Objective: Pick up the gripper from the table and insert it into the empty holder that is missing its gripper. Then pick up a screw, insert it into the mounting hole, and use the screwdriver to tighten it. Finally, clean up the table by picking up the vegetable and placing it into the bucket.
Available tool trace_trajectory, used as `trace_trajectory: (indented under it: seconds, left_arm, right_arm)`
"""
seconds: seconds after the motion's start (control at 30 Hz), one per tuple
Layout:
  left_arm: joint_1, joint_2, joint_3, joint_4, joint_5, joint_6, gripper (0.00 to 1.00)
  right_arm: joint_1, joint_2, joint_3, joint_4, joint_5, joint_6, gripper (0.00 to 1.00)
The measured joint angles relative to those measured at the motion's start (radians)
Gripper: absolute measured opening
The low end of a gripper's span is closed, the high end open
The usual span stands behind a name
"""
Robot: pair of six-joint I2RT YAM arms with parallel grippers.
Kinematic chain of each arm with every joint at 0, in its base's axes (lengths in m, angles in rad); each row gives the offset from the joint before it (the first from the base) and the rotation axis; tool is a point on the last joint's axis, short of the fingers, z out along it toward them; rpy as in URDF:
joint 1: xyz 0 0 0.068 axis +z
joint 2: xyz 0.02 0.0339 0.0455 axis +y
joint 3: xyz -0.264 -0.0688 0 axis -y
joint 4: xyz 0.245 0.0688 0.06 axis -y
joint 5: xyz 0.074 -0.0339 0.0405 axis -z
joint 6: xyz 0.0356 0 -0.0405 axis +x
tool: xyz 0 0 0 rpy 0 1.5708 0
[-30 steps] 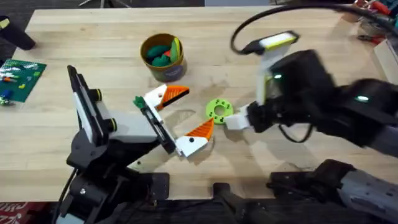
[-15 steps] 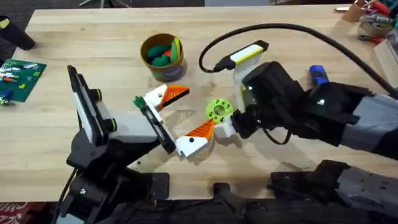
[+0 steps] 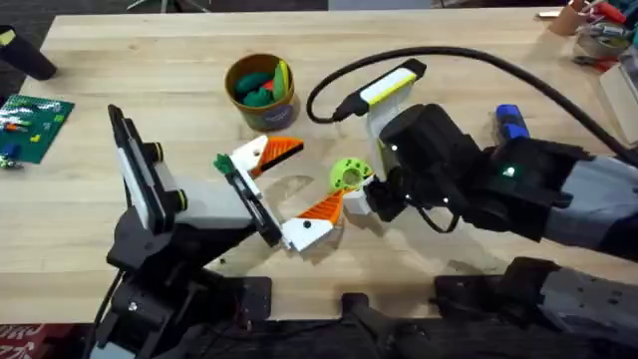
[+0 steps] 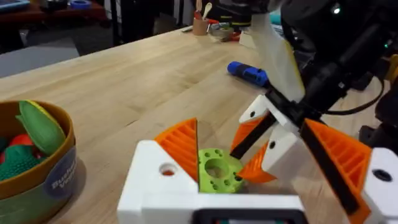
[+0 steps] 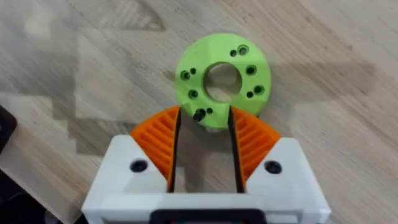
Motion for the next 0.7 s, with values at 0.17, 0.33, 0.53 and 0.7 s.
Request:
trace_trajectory:
  seconds: [0.17, 0.33, 0.53, 0.7]
  left_arm:
    - [0.000, 0.000, 0.000, 0.000, 0.000, 0.000, 0.987]
    - [0.000, 0.000, 0.000, 0.000, 0.000, 0.000, 0.987]
    - [0.000, 0.000, 0.000, 0.000, 0.000, 0.000, 0.987]
    - [0.000, 0.000, 0.000, 0.000, 0.000, 0.000, 0.987]
  right_arm:
    - [0.007, 0.010, 0.000, 0.040, 0.003, 0.000, 0.441]
    - [0.019, 0.029, 0.000, 0.046, 0.003, 0.000, 0.424]
    - [0.019, 0.029, 0.000, 0.032, 0.004, 0.009, 0.450]
    - [0.021, 0.029, 0.000, 0.014, 0.016, -0.002, 0.481]
